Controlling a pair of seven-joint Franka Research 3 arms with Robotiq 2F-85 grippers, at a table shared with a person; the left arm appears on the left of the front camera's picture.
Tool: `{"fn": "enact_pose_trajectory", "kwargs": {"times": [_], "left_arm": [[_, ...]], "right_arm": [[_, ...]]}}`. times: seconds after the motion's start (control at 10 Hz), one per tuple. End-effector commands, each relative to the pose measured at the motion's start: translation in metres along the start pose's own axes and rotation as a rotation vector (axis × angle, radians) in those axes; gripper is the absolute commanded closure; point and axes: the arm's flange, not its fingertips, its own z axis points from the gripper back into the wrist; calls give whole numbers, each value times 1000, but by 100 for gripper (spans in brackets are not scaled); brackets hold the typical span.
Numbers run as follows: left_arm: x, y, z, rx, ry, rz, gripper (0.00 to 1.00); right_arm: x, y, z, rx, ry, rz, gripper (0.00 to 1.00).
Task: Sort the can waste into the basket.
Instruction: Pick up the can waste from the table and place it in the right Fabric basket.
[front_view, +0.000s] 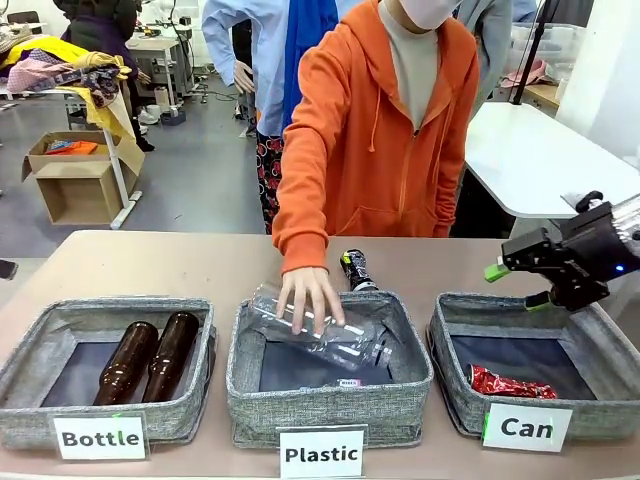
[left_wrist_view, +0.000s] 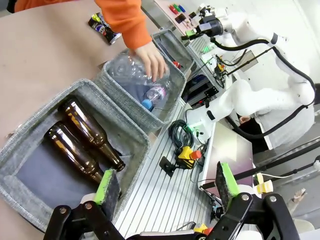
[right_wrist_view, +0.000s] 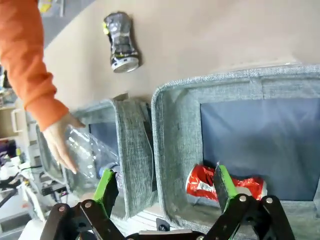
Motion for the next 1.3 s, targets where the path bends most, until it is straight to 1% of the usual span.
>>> {"fn": "enact_pose_trajectory", "kwargs": {"times": [0.0, 0.2, 0.3, 0.5, 0.6, 0.7, 0.8, 0.9, 1.0, 1.1, 1.2], "left_arm": [[1, -4, 1, -2, 5, 10, 0], [1, -4, 1, -2, 5, 10, 0], [1, -4, 1, -2, 5, 10, 0], [1, -4, 1, -2, 5, 10, 0], [1, -4, 1, -2, 5, 10, 0], [1, -4, 1, -2, 5, 10, 0], [1, -4, 1, -2, 5, 10, 0], [1, -4, 1, -2, 5, 10, 0], [1, -4, 1, -2, 5, 10, 0], [1, -4, 1, -2, 5, 10, 0], [1, -4, 1, -2, 5, 10, 0]], "right_arm": [[12, 10, -6, -57, 6, -18, 0], [15, 18, -14, -61, 28, 1, 0], [19, 31, -23, -75, 39, 37, 0], [35, 76, -46, -148, 65, 132, 0], [55, 114, -64, -233, 107, 189, 0], [67, 140, -78, -305, 139, 213, 0], [85, 179, -109, -434, 187, 266, 0], [97, 205, -140, -535, 208, 286, 0], [105, 225, -166, -589, 215, 316, 0], [113, 237, -189, -631, 217, 324, 0], [120, 245, -211, -633, 219, 338, 0]]}}
